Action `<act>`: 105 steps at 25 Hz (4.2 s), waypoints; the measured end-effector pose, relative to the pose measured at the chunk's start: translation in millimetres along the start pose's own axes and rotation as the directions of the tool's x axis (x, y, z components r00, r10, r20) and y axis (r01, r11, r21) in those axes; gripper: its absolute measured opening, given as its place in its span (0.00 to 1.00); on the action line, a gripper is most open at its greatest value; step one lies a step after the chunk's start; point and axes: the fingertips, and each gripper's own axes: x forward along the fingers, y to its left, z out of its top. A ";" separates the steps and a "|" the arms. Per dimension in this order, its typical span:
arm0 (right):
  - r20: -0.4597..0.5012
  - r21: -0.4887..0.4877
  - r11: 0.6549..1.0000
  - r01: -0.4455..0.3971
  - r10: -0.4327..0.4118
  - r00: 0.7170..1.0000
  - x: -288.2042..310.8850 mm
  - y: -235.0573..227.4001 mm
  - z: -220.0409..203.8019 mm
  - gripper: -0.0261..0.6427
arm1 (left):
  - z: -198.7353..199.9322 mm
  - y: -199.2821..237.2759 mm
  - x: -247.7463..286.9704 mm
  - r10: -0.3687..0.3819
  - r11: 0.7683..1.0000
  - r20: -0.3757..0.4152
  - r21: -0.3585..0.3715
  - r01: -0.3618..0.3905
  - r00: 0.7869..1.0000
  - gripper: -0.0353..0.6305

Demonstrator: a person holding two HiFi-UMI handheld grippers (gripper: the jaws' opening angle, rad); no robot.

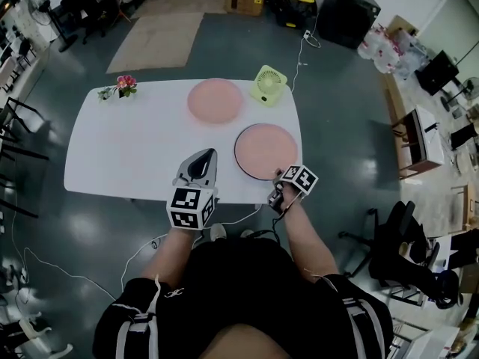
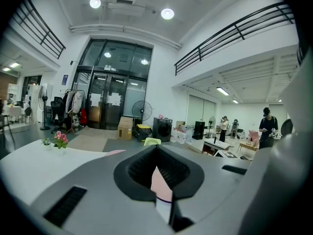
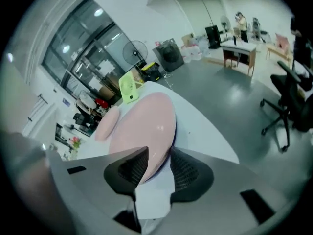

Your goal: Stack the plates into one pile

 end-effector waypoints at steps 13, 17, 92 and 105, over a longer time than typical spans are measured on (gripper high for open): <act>0.610 -0.469 0.882 0.040 0.291 0.737 -174.1 98.6 129.9 0.16 | 15.2 -28.7 28.9 -0.064 0.998 0.026 0.009 0.064 0.998 0.07; 0.718 -0.535 0.843 0.064 0.413 0.560 -247.0 124.4 151.9 0.06 | 28.5 -44.9 36.5 -0.086 0.996 0.047 0.027 0.084 0.995 0.07; 0.251 -0.041 0.998 0.042 -0.031 0.967 194.3 353.5 10.1 0.36 | 66.7 376.5 39.7 -0.049 0.996 -0.010 0.077 0.050 0.999 0.07; 0.071 0.213 0.974 0.074 -0.091 0.993 262.8 332.0 6.7 0.20 | 53.0 404.7 25.8 0.045 0.997 -0.040 0.067 -0.042 0.998 0.07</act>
